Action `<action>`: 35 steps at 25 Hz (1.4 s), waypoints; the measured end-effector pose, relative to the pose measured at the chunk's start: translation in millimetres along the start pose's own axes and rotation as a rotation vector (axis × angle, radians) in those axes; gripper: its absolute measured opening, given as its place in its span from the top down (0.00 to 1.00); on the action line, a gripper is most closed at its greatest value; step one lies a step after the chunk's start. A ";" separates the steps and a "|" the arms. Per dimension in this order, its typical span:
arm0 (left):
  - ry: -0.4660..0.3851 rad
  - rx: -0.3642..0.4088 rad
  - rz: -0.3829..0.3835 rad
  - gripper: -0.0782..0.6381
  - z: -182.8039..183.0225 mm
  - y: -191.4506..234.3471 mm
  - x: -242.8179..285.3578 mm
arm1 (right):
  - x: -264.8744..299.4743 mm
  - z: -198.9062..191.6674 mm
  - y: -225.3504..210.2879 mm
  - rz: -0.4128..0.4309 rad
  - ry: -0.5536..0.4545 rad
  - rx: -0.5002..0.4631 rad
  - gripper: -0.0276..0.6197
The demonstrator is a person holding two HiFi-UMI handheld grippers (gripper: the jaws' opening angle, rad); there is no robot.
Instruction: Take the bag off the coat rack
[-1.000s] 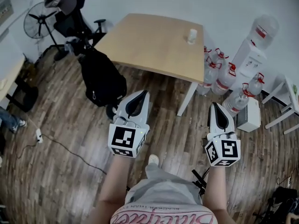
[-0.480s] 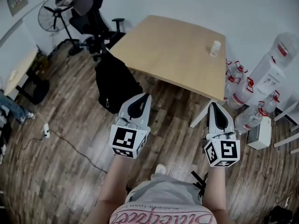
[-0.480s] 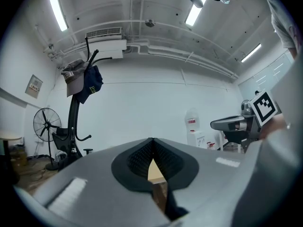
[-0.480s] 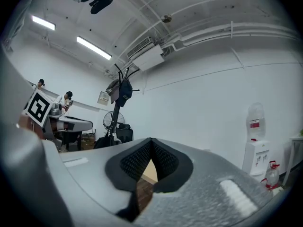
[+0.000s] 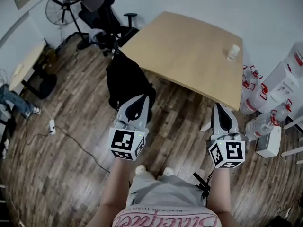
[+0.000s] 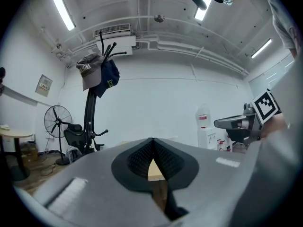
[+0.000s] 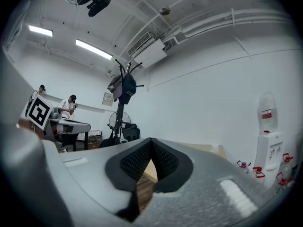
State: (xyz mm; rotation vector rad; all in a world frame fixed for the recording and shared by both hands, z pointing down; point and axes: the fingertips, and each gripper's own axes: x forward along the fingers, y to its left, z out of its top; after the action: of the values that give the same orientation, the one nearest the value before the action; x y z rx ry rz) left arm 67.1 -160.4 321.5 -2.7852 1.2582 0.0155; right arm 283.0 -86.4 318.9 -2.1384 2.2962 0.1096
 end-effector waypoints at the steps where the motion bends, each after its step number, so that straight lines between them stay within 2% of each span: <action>1: 0.010 -0.002 0.011 0.88 -4.0 9.3 -1.9 | 5.0 -2.4 4.8 0.003 0.007 0.002 0.95; 13: 0.062 -0.042 0.102 0.88 -36.4 141.5 -16.6 | 84.7 -14.9 94.7 0.058 0.043 -0.029 0.95; 25: 0.079 -0.011 0.115 0.88 -47.5 226.3 -20.0 | 164.6 -23.8 171.3 0.137 0.069 -0.056 0.95; 26: 0.081 -0.011 0.113 0.83 -48.8 231.0 -20.0 | 170.0 -25.9 177.5 0.150 0.080 -0.062 0.95; 27: 0.083 -0.009 0.110 0.80 -49.8 235.0 -19.7 | 175.4 -28.2 184.0 0.169 0.093 -0.069 0.92; 30: 0.080 -0.008 0.099 0.71 -52.4 242.8 -17.8 | 188.8 -31.0 199.6 0.226 0.109 -0.058 0.75; 34: 0.087 -0.025 0.086 0.61 -57.5 247.9 -13.9 | 204.8 -27.9 209.0 0.299 0.109 0.028 0.42; 35: 0.095 -0.028 0.089 0.58 -59.5 249.7 -12.6 | 209.3 -29.5 211.3 0.320 0.121 0.031 0.37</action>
State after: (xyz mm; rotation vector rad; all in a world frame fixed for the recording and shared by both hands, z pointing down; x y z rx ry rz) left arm -129.9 -320.2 363.1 -2.7816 1.4134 -0.0959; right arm 58.7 -281.7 348.5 -1.7931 2.6714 -0.0561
